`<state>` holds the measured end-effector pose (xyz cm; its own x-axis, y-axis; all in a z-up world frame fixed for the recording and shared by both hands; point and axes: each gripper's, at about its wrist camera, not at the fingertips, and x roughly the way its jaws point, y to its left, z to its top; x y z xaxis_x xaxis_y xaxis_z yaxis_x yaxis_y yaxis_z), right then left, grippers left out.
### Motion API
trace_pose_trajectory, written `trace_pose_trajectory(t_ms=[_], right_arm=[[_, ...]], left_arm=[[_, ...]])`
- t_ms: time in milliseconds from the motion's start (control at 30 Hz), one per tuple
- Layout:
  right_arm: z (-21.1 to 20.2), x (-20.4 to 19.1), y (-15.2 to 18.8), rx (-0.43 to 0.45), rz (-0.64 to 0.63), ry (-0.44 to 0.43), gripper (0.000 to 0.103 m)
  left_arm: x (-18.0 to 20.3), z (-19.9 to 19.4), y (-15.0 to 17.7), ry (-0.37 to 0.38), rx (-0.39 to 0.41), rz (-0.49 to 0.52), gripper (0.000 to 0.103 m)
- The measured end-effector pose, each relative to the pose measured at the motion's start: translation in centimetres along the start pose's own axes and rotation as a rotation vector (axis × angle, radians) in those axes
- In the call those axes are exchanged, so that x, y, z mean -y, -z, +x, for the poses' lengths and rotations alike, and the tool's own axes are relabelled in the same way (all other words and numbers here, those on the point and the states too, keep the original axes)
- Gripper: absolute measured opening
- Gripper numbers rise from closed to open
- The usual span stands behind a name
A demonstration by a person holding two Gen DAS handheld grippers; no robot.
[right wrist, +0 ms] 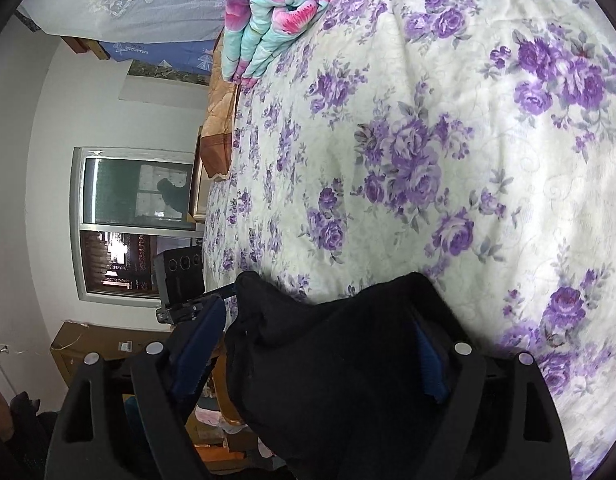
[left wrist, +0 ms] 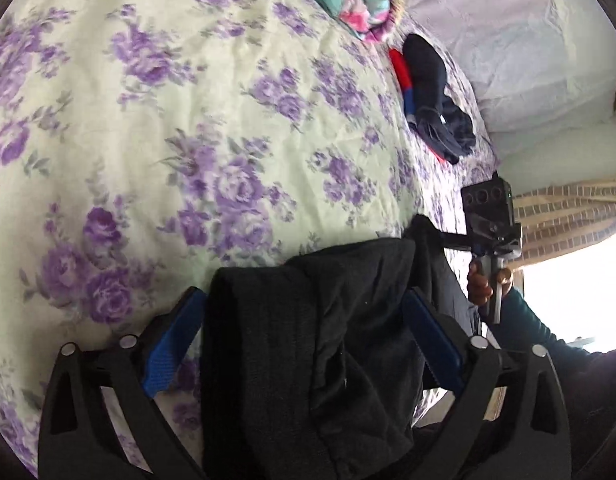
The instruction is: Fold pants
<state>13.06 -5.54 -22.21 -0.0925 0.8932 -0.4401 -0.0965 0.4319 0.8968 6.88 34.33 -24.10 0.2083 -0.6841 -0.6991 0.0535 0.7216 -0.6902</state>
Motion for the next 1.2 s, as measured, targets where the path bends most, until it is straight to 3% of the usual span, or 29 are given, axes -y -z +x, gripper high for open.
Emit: trace_pose_trajectory(t_ms=[133,167,233,300,367,433,533,600,800,867,1067,1100,1167,1200], right_arm=[[0.4,0.0,-0.2,0.009,0.011,-0.003,0.086],[0.5,-0.1,-0.3,0.008,0.008,0.003,0.086],[0.6,-0.3,-0.2,0.006,-0.004,0.019,0.086],[0.6,-0.6,-0.1,0.010,-0.030,0.042,0.085],[0.7,-1.0,0.0,0.014,-0.065,0.080,0.074],[0.5,-1.1,-0.1,0.015,-0.084,0.116,0.045],[-0.5,-1.2,-0.3,0.043,-0.075,0.110,0.018],[-0.7,-1.9,-0.6,0.052,-0.112,0.126,0.007],[-0.5,-5.0,-4.2,0.128,-0.193,0.115,0.006],[0.3,-6.5,-6.4,0.133,-0.249,0.152,0.006],[6.8,-6.4,-11.6,0.046,-0.284,0.412,0.009],[7.5,-6.0,-11.7,0.032,-0.276,0.443,0.010],[7.0,-5.7,-11.6,0.049,-0.239,0.398,0.021],[6.3,-5.8,-11.3,0.065,-0.225,0.373,0.040]], left_arm=[[2.1,1.6,0.7,0.008,-0.062,0.084,0.095],[2.9,2.1,0.9,-0.013,-0.077,0.120,0.082],[3.9,2.9,1.4,-0.071,-0.107,0.174,0.046],[4.4,3.1,1.5,-0.112,-0.088,0.192,0.044],[4.8,2.9,1.5,-0.150,-0.051,0.205,0.043],[5.0,1.9,1.3,-0.182,0.001,0.198,0.042],[4.9,0.2,0.4,-0.201,0.084,0.146,0.042],[4.9,-0.6,-0.5,-0.230,0.117,0.139,0.042],[3.3,-3.6,-4.7,-0.326,0.179,0.081,0.042],[2.5,-4.4,-6.7,-0.357,0.172,0.081,0.044],[-2.0,-2.4,-12.8,-0.594,-0.042,0.053,0.061],[-2.2,-2.7,-13.1,-0.588,-0.051,0.054,0.063],[-1.8,-4.0,-13.3,-0.635,-0.041,0.100,0.073],[-1.5,-4.7,-13.2,-0.665,-0.029,0.133,0.075]])
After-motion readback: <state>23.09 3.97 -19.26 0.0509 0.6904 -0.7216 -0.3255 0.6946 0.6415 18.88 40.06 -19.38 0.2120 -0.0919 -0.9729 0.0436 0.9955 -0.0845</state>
